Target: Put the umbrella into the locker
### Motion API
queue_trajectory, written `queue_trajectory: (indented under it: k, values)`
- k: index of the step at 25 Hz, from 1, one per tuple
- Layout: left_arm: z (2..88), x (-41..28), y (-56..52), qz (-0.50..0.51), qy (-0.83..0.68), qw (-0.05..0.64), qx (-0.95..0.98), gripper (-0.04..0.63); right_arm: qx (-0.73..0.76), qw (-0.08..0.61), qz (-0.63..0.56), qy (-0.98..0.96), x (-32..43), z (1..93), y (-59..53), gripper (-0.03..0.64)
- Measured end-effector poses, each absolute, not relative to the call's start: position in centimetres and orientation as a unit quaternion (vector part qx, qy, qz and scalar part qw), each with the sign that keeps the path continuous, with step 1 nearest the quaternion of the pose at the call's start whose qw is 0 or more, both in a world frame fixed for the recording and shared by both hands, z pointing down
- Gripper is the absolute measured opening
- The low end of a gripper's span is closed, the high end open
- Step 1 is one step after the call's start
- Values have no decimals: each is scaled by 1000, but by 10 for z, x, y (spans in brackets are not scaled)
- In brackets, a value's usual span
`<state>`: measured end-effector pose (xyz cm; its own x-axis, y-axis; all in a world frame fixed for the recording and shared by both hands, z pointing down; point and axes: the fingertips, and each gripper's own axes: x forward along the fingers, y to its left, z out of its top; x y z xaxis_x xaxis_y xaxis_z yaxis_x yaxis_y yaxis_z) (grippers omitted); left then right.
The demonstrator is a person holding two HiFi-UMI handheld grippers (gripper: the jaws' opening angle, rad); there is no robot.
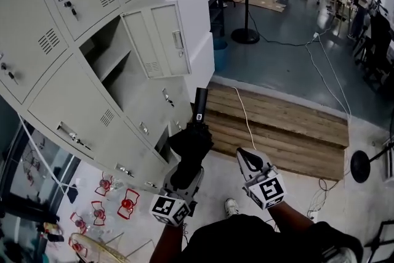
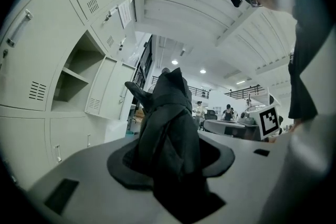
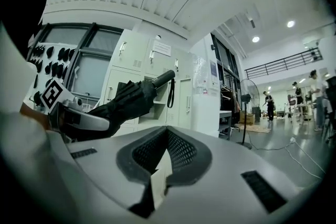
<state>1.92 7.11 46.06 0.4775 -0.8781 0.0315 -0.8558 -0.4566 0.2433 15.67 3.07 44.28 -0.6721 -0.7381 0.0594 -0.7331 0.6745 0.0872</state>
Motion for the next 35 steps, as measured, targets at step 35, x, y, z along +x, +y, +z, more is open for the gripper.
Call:
queue_trajectory:
  k: [35]
  values:
    - [498,-134,-104,-100,-678,152,712,212,196,41,-30,-979,-32,461,-191,-2]
